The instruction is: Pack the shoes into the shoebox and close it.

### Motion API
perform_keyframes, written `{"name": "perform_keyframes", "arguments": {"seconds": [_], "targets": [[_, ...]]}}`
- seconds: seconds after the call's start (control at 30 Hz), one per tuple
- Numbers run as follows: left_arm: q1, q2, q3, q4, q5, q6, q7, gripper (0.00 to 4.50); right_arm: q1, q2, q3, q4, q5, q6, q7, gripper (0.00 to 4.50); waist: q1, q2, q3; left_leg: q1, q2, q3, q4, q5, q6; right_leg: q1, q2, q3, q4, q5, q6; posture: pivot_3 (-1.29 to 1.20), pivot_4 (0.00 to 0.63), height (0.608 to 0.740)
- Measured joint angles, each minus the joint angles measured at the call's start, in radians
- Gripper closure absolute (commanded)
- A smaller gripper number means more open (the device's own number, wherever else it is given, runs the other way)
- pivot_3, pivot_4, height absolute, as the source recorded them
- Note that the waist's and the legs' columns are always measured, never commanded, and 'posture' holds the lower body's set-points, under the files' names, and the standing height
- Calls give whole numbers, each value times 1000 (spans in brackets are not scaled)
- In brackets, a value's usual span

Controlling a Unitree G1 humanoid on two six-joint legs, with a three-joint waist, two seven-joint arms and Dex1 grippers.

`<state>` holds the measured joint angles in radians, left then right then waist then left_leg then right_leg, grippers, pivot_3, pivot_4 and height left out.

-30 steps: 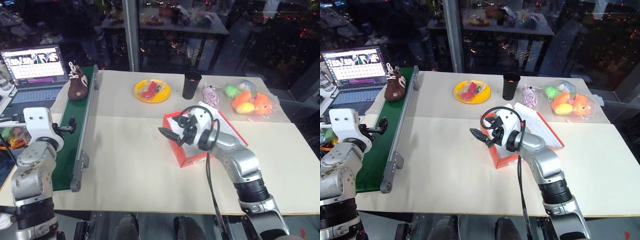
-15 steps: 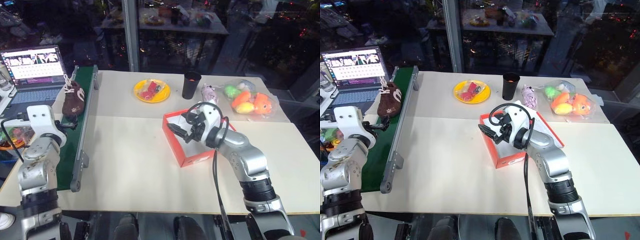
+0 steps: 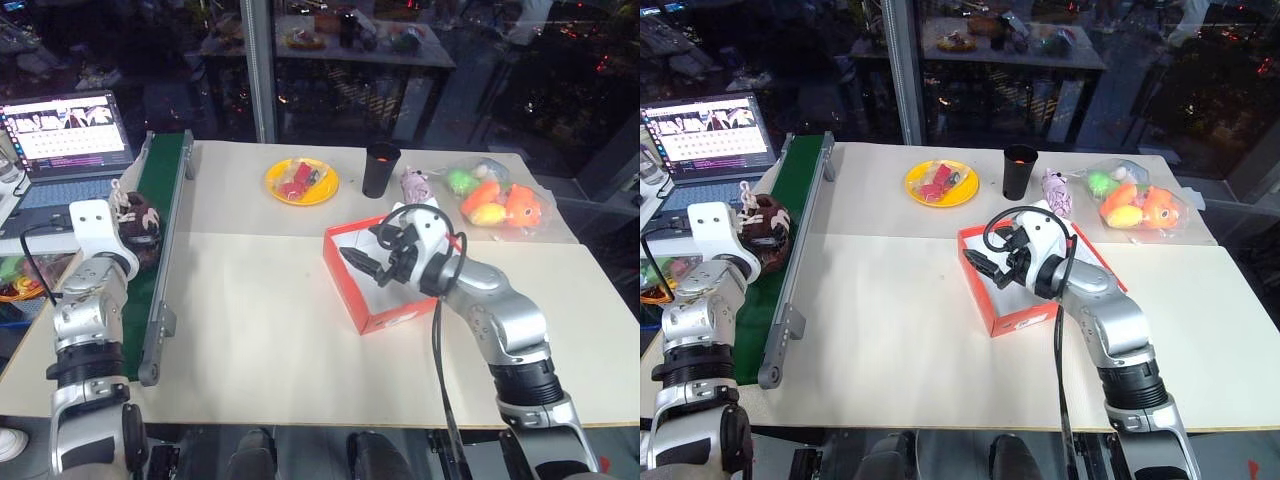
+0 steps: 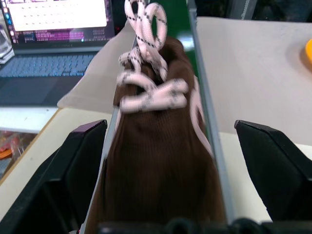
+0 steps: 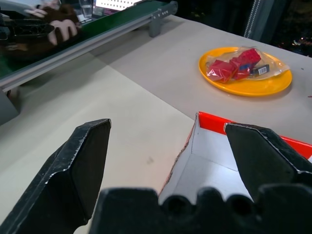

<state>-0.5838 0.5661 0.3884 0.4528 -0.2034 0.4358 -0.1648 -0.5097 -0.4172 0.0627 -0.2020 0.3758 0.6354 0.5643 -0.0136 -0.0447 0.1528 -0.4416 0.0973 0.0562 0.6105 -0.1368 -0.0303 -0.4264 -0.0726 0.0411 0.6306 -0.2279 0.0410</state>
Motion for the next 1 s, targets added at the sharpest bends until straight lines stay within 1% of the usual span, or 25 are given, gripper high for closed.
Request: {"name": "perform_keyframes", "arguments": {"seconds": [0.13, 0.17, 0.27, 0.3, 0.37, 0.43, 0.5, 0.6, 0.63, 0.67, 0.7, 0.8, 0.9, 1.0], "targets": [[-1, -2, -1, -5, -2, 30, -13, 2561, 10, -8, -1, -15, 0, 12, -6, 0, 1, 0, 0, 1, 0, 0, 0, 0, 0, 0, 0, 0, 2, 0, 0, 0, 150, 736], [-1, -5, 0, -6, -4, 31, -13, 2720, 12, -10, -1, -21, -1, 15, -8, 0, 2, 0, 0, 1, 0, 0, 0, 0, -1, 0, 0, 0, 2, 0, 0, 0, 150, 736], [-5, -18, 1, -7, -12, 31, -11, 3567, 13, -15, -3, -30, -1, 19, -13, 0, 6, 0, 0, 1, 0, 0, 0, 0, -3, 0, -1, -1, 2, 1, 1, 0, 150, 736], [-11, -26, 1, -6, -13, 29, -10, 3806, 13, -15, -4, -31, -1, 22, -18, 0, 9, 0, 0, 1, 0, 0, 0, -2, -8, 1, -1, -1, 2, 2, 2, 0, 150, 736], [-32, -46, -4, -4, -15, 15, -17, 4111, 15, -15, -10, -36, 1, 30, -25, 0, 16, -1, 1, 0, 0, 0, 1, -1, -9, 0, -1, -2, 1, 1, 2, 0, 150, 736], [-74, -78, -17, -11, -36, -8, -39, 4111, 14, -1, -31, -45, 13, 47, -38, 0, 24, -3, 2, -3, 0, 0, 2, 0, -11, 0, -2, -3, 0, 2, 0, 0, 150, 736], [-121, -121, -25, -58, -81, -13, -73, 4111, 11, 32, -73, -53, 57, 71, -57, 0, 27, -4, 2, -5, 0, 0, 4, 2, -12, 0, -2, -3, -1, 4, 0, 0, 150, 736], [-188, -158, -59, -142, -138, 3, -127, 4111, -16, 86, -147, -55, 135, 125, -102, 0, 23, -4, 2, -6, 0, 0, 5, 2, -12, 0, -2, -3, -3, 9, 3, 0, 150, 736], [-213, -188, -77, -188, -168, 30, -154, 4111, -42, 113, -200, -48, 186, 158, -136, 0, 23, -4, 2, -6, 0, 0, 5, 3, -11, 0, -2, -3, -3, 10, 2, 0, 150, 736], [-231, -213, -102, -218, -192, 52, -175, 4111, -66, 133, -242, -42, 219, 180, -162, 0, 23, -4, 2, -6, 0, 0, 5, 7, -4, 0, -2, -3, -3, 10, 3, 0, 150, 736], [-253, -246, -137, -259, -221, 86, -200, 4111, -106, 159, -292, -31, 273, 211, -198, 0, 24, -4, 2, -7, 0, -1, 4, 8, -3, 0, -2, -3, -3, 9, 4, 0, 150, 736], [-287, -321, -231, -331, -277, 173, -248, 4111, -184, 216, -378, -19, 405, 280, -286, 0, 19, -4, 2, -6, 0, -1, 1, 7, -1, 0, -1, -2, -3, 8, 4, 0, 150, 736], [-286, -343, -270, -355, -300, 225, -260, 4111, -203, 243, -461, -1, 513, 330, -375, 0, 3, -3, 3, -6, 0, -2, -1, 7, 0, -2, 0, -1, -3, 7, 4, 0, 150, 736], [-284, -372, -308, -400, -327, 273, -284, 4111, -242, 256, -533, 3, 651, 376, -492, 0, -3, 0, 5, -7, 0, -2, -1, 7, 0, -2, 0, -1, -3, 7, 4, 0, 150, 736]]}}
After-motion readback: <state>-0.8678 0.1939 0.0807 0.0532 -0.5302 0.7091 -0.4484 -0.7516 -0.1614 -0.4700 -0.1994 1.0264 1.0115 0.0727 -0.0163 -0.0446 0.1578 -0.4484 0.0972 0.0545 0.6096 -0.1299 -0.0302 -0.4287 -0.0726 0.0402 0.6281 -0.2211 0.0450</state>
